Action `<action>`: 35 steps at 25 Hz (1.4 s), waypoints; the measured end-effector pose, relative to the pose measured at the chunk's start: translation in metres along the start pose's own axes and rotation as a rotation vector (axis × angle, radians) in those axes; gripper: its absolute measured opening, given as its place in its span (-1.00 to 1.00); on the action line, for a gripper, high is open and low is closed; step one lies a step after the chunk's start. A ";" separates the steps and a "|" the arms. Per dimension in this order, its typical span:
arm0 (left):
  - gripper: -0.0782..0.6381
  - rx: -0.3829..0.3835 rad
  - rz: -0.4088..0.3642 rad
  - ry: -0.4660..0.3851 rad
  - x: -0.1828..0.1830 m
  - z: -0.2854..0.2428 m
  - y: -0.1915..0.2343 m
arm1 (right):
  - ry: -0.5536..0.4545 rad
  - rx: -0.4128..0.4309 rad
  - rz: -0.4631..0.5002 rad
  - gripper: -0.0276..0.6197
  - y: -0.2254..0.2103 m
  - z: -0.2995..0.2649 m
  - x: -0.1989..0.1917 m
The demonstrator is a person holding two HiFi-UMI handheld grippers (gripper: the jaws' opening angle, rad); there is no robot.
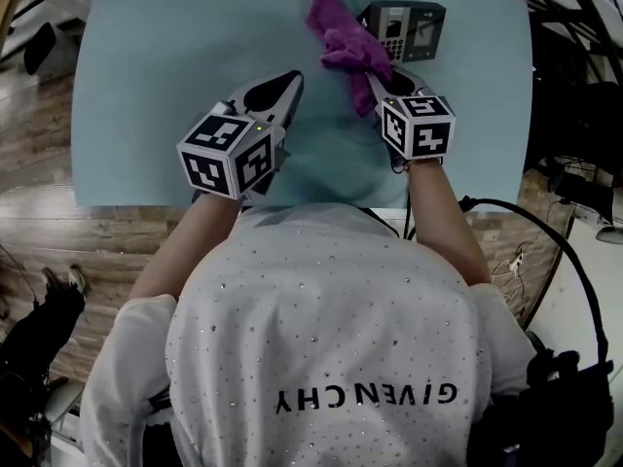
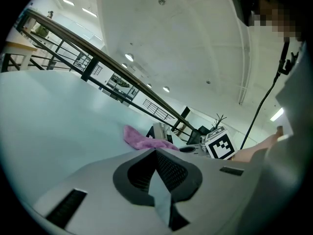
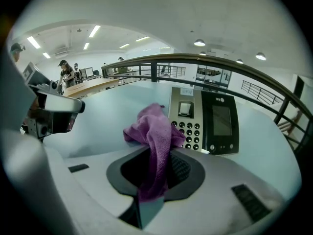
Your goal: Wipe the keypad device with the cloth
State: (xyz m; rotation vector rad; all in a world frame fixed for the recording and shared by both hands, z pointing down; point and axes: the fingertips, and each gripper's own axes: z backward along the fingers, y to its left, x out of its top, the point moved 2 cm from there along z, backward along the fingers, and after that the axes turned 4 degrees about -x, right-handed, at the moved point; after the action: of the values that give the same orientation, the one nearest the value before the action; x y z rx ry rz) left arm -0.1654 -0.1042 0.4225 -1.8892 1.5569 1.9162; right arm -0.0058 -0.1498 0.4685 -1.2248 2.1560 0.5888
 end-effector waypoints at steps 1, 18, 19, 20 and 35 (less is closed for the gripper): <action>-0.77 0.004 -0.002 0.000 0.000 -0.001 -0.001 | 0.001 0.001 -0.012 -0.70 -0.002 0.000 -0.002; -0.77 0.192 -0.036 -0.229 0.062 0.029 -0.069 | -0.272 0.180 -0.327 -0.71 -0.058 0.106 0.003; -0.77 0.210 -0.059 -0.238 0.068 0.027 -0.076 | -0.323 0.197 -0.321 -0.71 -0.062 0.118 0.016; -0.77 0.229 -0.080 -0.247 0.073 0.024 -0.084 | -0.369 0.208 -0.308 -0.71 -0.066 0.132 0.028; -0.81 0.128 -0.143 -0.400 0.066 0.000 -0.228 | -0.716 0.184 -0.221 -0.71 -0.143 0.313 0.053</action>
State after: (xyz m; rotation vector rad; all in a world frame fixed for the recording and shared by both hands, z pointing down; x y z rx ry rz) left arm -0.0399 -0.0296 0.2355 -1.4128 1.3471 1.9278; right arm 0.1821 -0.0553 0.1907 -0.9424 1.4223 0.6006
